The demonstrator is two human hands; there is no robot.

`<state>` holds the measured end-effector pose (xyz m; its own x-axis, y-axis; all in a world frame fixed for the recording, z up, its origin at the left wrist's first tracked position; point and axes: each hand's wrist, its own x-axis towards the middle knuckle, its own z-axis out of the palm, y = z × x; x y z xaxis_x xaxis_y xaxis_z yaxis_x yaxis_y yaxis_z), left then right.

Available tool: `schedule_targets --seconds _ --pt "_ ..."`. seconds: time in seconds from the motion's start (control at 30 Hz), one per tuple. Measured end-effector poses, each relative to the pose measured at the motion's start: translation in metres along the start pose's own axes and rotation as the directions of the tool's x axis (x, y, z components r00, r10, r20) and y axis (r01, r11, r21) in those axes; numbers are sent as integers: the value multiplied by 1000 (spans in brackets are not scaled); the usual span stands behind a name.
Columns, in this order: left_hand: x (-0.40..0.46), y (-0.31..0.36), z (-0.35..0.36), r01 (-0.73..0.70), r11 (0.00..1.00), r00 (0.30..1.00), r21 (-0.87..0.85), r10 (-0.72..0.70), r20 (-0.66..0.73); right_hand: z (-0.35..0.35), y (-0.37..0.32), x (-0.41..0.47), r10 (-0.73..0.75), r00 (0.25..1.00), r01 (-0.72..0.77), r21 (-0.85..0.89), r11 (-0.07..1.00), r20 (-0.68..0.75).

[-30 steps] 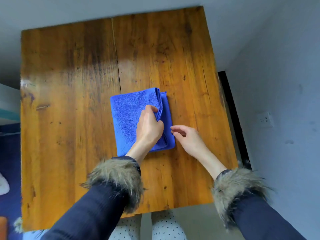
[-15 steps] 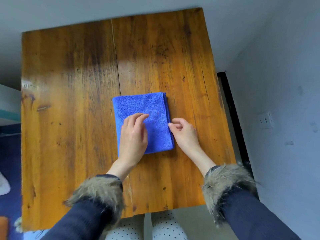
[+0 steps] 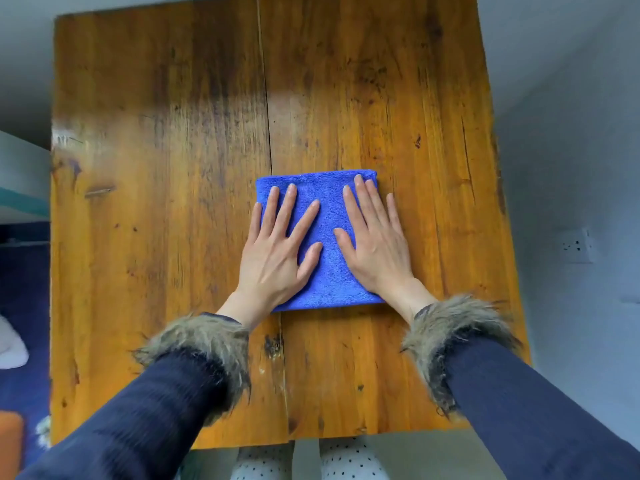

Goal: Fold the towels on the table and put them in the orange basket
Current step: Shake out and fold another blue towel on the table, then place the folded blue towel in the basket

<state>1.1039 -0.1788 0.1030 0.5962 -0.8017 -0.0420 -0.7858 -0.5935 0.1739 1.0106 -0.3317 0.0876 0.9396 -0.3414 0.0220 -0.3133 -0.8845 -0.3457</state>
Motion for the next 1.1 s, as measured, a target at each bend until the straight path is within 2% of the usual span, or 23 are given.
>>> schedule_targets --seconds 0.13,0.27,0.37,0.43,0.5,0.53,0.6,0.63,0.7,0.77,0.83,1.03,1.1 --pt "1 -1 4 -2 1000 1000 -10 2 -15 2 -1 1 26 1000 -27 45 999 15" --pt "-1 3 -4 20 999 998 -42 -18 57 -8 -4 0 36 997 -41 55 998 74" --pt "-7 4 -16 111 961 994 -252 -102 48 -20 -10 -5 98 991 -123 322 939 92" --pt "-14 2 -23 195 912 977 -361 -215 -15 -30 -10 -10 224 974 -216 459 862 37" --pt "-19 -2 -26 310 853 926 -420 -372 -72 -39 -6 -13 398 917 -339 514 788 -6" --pt "-20 -4 -28 402 799 882 -447 -469 -47 -42 -3 -12 476 879 -421 517 745 29" --pt "-18 -7 -29 585 653 773 -481 -628 88 -44 1 -9 568 802 -582 456 673 187" --pt "-16 -9 -30 648 581 724 -492 -670 162 -43 2 -8 573 780 -624 391 677 253" --pt "-13 -12 -31 698 477 677 -534 -683 275 -40 0 -7 569 758 -649 275 710 320" --pt "-12 -14 -33 701 428 672 -571 -665 326 -39 -1 -3 602 716 -691 239 682 354" --pt "-11 -17 -35 706 428 677 -565 -643 359 -36 1 1 638 655 -751 250 611 405" --pt "-6 -25 -33 724 397 673 -564 -587 450 -46 0 10 591 568 -823 404 399 573" --pt "-9 -25 -33 717 386 676 -581 -587 445 -47 -1 10 575 590 -807 422 412 567"
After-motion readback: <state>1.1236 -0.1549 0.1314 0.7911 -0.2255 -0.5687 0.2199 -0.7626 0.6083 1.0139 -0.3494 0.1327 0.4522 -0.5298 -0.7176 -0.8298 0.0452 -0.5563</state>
